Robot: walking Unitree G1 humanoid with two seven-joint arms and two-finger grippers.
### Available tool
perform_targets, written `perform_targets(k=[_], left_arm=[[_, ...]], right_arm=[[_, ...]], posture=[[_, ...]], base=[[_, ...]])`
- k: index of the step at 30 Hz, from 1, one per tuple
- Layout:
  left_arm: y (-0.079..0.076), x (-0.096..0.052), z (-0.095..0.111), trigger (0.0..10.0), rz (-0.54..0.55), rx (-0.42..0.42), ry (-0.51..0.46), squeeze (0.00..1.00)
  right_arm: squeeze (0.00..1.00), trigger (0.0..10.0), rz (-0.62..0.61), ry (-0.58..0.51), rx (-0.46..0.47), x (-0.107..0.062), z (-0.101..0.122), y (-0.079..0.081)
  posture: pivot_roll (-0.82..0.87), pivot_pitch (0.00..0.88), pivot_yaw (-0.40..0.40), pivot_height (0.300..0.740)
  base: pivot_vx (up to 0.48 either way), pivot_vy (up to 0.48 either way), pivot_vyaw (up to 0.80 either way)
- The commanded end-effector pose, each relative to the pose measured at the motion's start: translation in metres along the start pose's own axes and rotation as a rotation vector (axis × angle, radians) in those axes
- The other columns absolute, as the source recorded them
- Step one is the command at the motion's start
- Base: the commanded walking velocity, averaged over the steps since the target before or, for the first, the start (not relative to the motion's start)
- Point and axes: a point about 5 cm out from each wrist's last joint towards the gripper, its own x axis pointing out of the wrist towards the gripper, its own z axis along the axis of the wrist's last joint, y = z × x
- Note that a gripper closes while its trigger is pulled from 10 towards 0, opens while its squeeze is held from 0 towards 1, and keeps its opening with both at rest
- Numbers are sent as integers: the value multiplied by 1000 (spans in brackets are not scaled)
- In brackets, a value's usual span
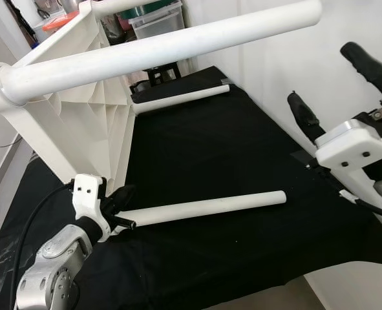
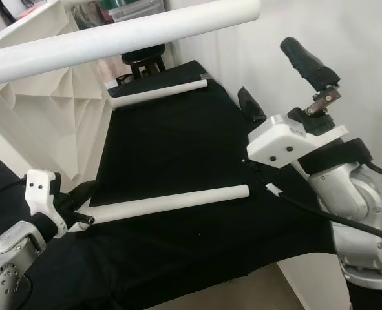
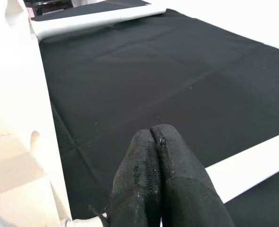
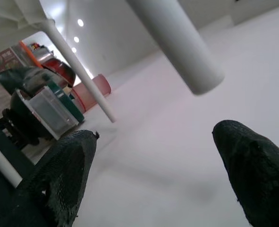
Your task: Building children table
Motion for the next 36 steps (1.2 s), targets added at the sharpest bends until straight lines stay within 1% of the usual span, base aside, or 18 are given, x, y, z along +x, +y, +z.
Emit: perform_targets(k=[1,2,4,6,10,13,15,16,17,19,20,21,22,25,27,31,35,36], left_arm=[[9,-2,-4,0,49,5,20,0],[9,-2,-4,0,49,5,20,0],[7,-3,-7,0,69,-13,14,0],[6,-3,-9,0,80,-29,8,0],[6,-4,-9,0,85,-34,4,0],[6,-5,-9,0,96,-40,-1,0],[6,-5,-9,0,99,-40,-2,0],[6,-5,-9,667,102,-41,-4,0],[5,-5,-8,3529,105,-41,-7,0],[5,-5,-8,3529,105,-41,-7,0],[5,-5,-8,3529,107,-40,-8,0],[5,-5,-8,3529,107,-40,-8,0],[3,-5,-7,10000,107,-40,-13,0],[2,-5,-6,10000,105,-40,-16,0],[1,-6,-5,10000,106,-26,-17,0],[0,-6,-4,10000,107,-19,-17,0],[1,-6,1,10000,112,-8,-33,0],[1,-6,1,10000,112,-8,-33,0]], right_arm=[[0,10000,8,-99,-16,13,11,4],[0,10000,8,-99,-16,13,11,4],[0,10000,2,-183,-29,32,18,1],[0,10000,-8,-237,-40,43,24,-1],[0,10000,-10,-275,-46,50,28,0],[0,10000,26,-324,-27,61,34,6],[0,10000,38,-333,-19,64,35,8],[0,10000,44,-355,-7,70,38,11],[0,10000,50,-380,-2,77,40,13],[0,10000,50,-380,-2,77,40,13],[0,10000,52,-397,-1,82,41,14],[0,10000,52,-397,-1,82,41,14],[0,10000,50,-413,0,88,43,14],[0,10000,62,-426,-5,94,44,14],[0,10000,115,-439,1,102,43,16],[0,10000,132,-439,11,104,42,15],[0,10000,221,-421,-24,106,35,17],[0,10000,221,-421,-24,106,35,17]], posture=[[-183,57,182,740],[-183,57,182,740],[-174,53,167,740],[-170,55,161,740],[-162,55,154,740],[-152,55,146,740],[-152,55,146,740],[-147,52,137,740],[-138,50,133,740],[-138,50,133,740],[-136,50,132,740],[-136,50,132,740],[-126,48,128,740],[-119,49,122,740],[-115,52,113,740],[-115,52,113,740],[-123,60,103,740],[-123,60,103,740]], base=[[0,0,0],[0,0,0],[0,0,0],[0,0,0],[0,0,0],[0,0,0],[0,0,0],[0,0,0],[0,0,0],[0,0,0],[0,0,0],[0,0,0],[0,0,0],[0,0,0],[0,0,0],[0,0,0],[0,0,0],[0,0,0]])
